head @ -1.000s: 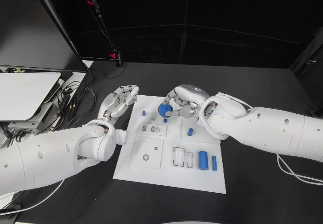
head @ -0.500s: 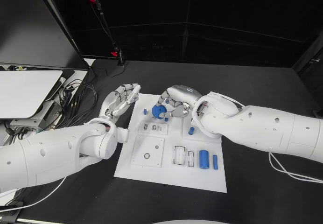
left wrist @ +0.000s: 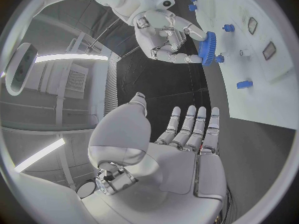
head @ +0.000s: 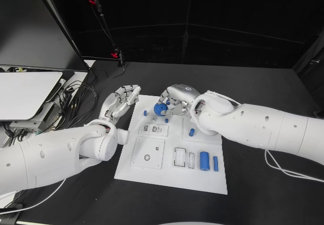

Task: Assemble the parts on the task board

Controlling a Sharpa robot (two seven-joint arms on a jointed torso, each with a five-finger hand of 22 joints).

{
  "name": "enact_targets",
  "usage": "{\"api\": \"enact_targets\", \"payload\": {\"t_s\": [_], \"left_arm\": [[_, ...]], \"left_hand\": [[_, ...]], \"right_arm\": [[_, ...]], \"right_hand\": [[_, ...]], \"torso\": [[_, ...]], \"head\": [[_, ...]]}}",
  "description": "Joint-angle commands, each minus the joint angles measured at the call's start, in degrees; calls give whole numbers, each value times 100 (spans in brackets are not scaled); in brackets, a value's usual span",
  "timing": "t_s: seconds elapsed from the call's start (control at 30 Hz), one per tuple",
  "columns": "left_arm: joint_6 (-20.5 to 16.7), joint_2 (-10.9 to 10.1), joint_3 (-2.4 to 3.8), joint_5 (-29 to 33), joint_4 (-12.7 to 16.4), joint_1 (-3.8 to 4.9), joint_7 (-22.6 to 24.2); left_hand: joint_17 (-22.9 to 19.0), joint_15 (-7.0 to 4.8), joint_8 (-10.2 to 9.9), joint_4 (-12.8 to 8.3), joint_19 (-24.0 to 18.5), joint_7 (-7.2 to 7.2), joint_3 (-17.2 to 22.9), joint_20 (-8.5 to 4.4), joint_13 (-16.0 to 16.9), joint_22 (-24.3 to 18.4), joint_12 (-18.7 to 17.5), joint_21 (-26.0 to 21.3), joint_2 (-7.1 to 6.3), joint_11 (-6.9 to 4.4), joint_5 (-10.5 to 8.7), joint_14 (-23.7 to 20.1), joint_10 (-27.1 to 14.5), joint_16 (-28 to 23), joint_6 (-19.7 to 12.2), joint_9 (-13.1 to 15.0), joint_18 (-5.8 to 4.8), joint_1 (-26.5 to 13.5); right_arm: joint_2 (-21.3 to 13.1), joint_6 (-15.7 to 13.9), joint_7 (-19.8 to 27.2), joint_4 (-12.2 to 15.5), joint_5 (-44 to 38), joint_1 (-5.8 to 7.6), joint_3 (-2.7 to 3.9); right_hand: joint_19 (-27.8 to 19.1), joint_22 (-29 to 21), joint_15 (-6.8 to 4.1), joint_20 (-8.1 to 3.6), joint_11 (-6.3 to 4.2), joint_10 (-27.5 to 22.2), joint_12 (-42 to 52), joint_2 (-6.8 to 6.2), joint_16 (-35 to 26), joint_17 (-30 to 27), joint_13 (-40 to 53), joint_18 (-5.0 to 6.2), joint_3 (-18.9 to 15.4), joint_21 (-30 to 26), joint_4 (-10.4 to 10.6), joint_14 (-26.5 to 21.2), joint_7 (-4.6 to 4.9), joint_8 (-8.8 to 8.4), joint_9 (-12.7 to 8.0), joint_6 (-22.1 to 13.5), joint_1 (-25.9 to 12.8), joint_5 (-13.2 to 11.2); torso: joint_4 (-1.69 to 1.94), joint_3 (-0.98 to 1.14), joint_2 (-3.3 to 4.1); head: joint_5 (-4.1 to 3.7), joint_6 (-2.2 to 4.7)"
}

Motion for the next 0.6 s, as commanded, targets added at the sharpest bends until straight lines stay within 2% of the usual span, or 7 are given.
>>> {"api": "enact_targets", "payload": {"t_s": [0.03,0.33,0.6], "left_arm": [[51,3,5,-37,7,8,1550],[52,3,5,-37,12,9,1549],[56,11,5,-37,8,9,1548]], "left_hand": [[-10,22,26,11,-43,921,-38,0,-8,5,32,37,23,5,25,-11,27,32,14,-10,66,40],[-14,22,28,11,-46,921,-44,1,-11,6,35,38,26,5,27,-12,27,35,14,-14,65,43],[-14,22,28,11,-46,921,-44,1,-11,6,35,38,26,5,27,-12,27,35,14,-14,65,43]], "right_arm": [[99,11,-8,-164,-146,10,6],[380,97,-38,-627,-196,7,6],[540,241,-114,-899,-230,-5,6]], "right_hand": [[605,1510,-14,-32,-4,606,15,125,14,1509,1508,-42,21,19,-27,595,-212,26,90,602,99,19],[605,1510,-11,-31,-1,606,15,130,14,1509,1508,-42,26,19,-43,595,-207,9,87,603,107,11],[605,1510,-8,-28,3,606,15,137,14,1509,1508,-42,30,19,-57,595,-200,-10,84,600,112,0]], "torso": [[3,0,3],[-2,1,3],[0,-1,2]], "head": [[-4,3],[-2,-1],[0,0]]}}
